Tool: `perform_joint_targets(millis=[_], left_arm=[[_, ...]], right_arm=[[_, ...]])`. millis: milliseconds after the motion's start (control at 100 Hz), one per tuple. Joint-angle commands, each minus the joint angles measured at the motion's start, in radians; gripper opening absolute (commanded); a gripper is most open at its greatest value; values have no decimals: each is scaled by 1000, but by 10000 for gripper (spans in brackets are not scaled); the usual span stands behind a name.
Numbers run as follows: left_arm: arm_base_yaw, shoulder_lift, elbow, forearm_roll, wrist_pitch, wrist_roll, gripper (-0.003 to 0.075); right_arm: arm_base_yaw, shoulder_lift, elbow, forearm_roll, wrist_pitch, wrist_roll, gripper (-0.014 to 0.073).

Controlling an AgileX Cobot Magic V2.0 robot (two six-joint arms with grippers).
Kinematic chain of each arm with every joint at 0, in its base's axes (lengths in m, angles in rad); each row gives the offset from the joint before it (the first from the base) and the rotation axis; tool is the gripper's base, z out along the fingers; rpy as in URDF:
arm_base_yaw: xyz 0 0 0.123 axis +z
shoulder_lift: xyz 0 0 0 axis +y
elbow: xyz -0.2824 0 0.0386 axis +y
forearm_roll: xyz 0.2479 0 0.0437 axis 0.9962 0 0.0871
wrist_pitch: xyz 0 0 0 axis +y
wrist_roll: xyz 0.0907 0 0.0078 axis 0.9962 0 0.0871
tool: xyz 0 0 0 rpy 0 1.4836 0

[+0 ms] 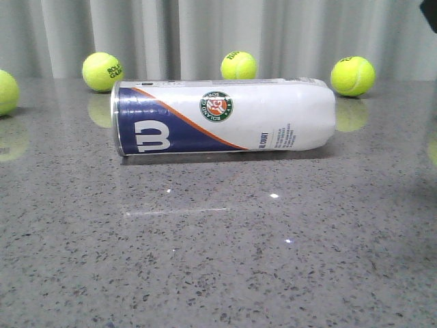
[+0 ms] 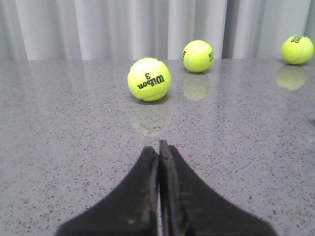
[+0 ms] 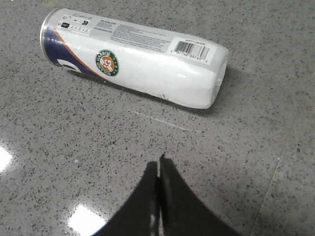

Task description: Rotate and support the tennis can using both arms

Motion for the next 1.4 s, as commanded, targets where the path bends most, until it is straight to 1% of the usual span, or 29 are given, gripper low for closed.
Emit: perform_joint_targets(millis=[0, 110, 210, 280, 410, 540, 680, 790, 920, 1110, 1300, 1340, 1390], left_arm=[[2, -38, 47, -8, -74, -6, -21], [2, -38, 47, -8, -74, -6, -21], [2, -38, 47, -8, -74, -6, -21], [2, -38, 47, -8, -80, -6, -21], [2, -38, 45, -8, -133, -6, -21], [2, -38, 0, -8, -117, -6, -21], [2, -38, -98, -8, -50, -6, -21], [2, -38, -184, -8, 29, -8, -21], [2, -1, -284, -8, 184, -8, -21], [2, 131, -379, -76, 348, -8, -21], [2, 303, -466, -66, 447, -8, -18], [2, 336, -488, -66, 468, -8, -10], [2, 386, -510, -66, 485, -8, 24]], right_arm=[[-7, -103, 51, -3, -136, -4, -57], [-7, -248, 155, -3, -203, -4, -57], [-7, -373, 222, -3, -226, -4, -57], [-7, -456, 260, -3, -225, -14, -57], [-7, -587, 316, -3, -205, -23, -57], [-7, -657, 329, -1, -153, -23, -57], [-7, -665, 329, -1, -144, -23, -57], [-7, -665, 329, -1, -144, -23, -57], [-7, -665, 329, -1, -144, -23, -57], [-7, -665, 329, -1, -144, -23, -57], [-7, -665, 329, -1, -144, -23, -57], [-7, -665, 329, -1, -144, -23, -57], [-7, -665, 329, -1, -144, -23, -57]])
